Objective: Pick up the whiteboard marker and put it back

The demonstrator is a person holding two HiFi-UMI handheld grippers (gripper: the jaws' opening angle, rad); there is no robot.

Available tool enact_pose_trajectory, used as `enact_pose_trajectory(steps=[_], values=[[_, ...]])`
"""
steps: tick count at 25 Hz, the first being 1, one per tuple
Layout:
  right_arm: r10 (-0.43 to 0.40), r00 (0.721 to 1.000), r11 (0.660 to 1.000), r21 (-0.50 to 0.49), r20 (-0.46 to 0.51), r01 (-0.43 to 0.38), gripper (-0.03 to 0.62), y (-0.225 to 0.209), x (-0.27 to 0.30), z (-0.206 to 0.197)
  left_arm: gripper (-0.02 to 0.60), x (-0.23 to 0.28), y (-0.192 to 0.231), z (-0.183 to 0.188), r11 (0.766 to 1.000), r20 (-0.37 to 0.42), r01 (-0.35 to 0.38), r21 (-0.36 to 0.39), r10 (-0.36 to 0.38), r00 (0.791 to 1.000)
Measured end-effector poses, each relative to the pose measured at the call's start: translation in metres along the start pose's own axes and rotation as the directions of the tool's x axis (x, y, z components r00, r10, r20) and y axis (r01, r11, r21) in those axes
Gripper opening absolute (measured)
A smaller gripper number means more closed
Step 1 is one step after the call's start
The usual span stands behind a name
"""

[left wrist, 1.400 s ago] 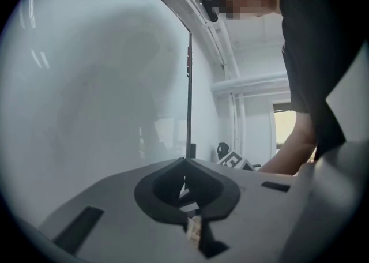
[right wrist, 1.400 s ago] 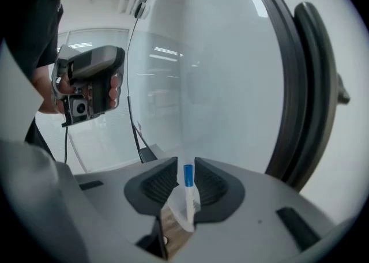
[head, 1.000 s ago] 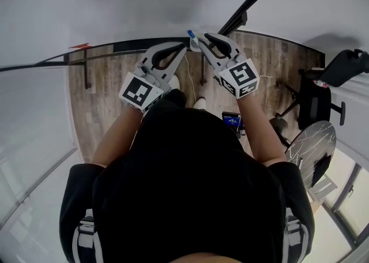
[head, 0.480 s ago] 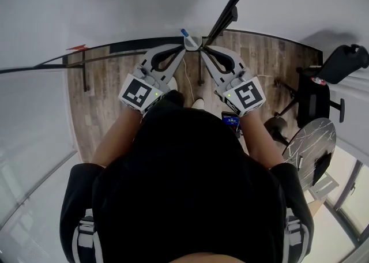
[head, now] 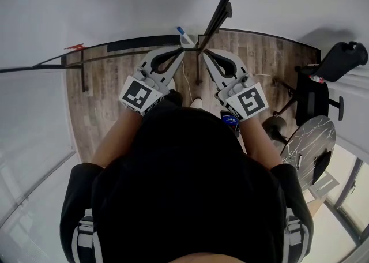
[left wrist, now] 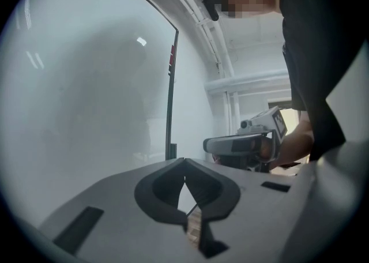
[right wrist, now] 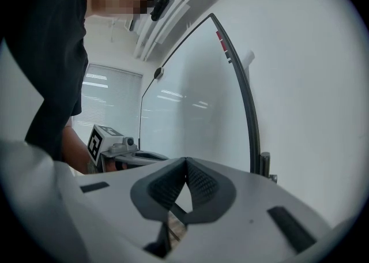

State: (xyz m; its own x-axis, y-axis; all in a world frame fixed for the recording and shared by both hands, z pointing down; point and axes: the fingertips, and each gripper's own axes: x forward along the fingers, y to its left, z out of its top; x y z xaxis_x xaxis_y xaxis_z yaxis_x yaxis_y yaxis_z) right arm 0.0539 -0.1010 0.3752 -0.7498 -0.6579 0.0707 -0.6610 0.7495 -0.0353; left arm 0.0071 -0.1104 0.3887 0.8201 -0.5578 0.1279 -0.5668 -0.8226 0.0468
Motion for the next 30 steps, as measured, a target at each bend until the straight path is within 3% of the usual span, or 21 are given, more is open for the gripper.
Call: enact_pose_trajectory(steps=[9, 30], values=[[0.041, 0.999, 0.999, 0.006, 0.007, -0.041, 0.000, 0.017, -0.003, 0.002, 0.003, -0.007, -0.010, -0.002, 1.000, 0.007, 0.004, -0.001, -0.004, 1.000], [0.044, 0.999, 0.999, 0.005, -0.001, -0.044, 0.000, 0.028, 0.006, 0.003, 0.003, -0.020, -0.004, 0.000, 1.000, 0.007, 0.008, 0.005, -0.008, 1.000]])
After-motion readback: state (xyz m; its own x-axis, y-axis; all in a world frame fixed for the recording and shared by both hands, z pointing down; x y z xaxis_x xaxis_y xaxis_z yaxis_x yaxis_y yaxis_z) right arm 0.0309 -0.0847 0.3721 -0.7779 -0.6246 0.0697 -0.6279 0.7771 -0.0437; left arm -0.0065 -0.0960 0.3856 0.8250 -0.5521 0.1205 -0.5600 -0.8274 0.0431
